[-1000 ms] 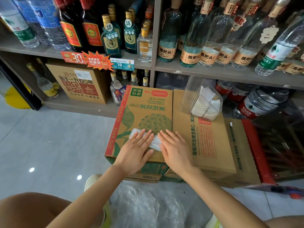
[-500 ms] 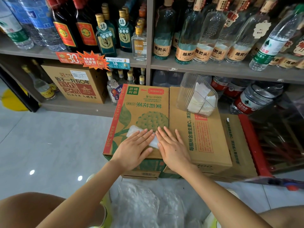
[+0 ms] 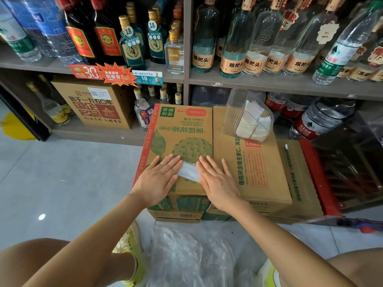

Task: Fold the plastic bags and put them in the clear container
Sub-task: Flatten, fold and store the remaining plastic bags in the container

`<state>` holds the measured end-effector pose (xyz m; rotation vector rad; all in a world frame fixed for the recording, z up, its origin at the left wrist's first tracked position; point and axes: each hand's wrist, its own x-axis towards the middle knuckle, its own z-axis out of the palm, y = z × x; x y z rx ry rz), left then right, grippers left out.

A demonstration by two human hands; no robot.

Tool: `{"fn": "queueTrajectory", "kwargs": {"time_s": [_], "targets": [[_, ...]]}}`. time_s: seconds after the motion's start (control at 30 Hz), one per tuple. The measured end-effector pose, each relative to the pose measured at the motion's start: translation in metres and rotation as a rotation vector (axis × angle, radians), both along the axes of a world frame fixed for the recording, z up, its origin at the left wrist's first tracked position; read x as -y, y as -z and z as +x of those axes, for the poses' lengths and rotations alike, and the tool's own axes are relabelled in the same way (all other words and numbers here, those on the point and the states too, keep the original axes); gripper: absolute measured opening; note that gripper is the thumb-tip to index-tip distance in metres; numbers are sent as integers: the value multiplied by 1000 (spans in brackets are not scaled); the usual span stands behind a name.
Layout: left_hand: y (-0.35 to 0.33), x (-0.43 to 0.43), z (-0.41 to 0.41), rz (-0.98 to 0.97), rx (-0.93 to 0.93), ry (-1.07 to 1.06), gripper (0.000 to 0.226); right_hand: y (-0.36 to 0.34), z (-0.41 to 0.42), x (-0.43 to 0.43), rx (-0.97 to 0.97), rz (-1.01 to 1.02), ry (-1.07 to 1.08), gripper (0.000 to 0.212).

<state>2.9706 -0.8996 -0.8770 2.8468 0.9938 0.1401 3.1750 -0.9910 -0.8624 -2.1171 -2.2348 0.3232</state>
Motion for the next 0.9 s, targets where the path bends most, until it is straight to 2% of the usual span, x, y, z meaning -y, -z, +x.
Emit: {"fn": "queueTrajectory", "kwargs": {"time_s": [0.07,0.17,0.23,0.33,0.47,0.57,0.63,0.77,0.83,0.9], "targets": [[1,11,5,-29,3,-64,74,-2,-1,2,-89,33,80,74],[-1,34,16,-40,-18,-199,71,-1,-2,8,-258,291,466,65],[0,47,24,-12,-16,-273,63,-1,-2,8,-223,383,616,56],[-2,54,33,-23,14,-345,61,-4,-8,3,-176,331,653,40],[-2,55,34,-51,29,-356,61,-9,-14,-6,-255,258,766,22],[-1,55,33,-86,95,-358,62,-10,-13,-11,-347,285,791,12],[-4,54,32,-147,216,-377,65,-13,-11,-11,-443,304,762,10],[-25,52,30,-334,527,-510,54,-31,-1,-10,-822,223,665,11],[-39,45,33,-395,555,-522,56,-41,7,-11,-942,137,606,12],[-52,35,39,-568,534,-487,61,-53,16,-11,-1032,43,557,11]]}}
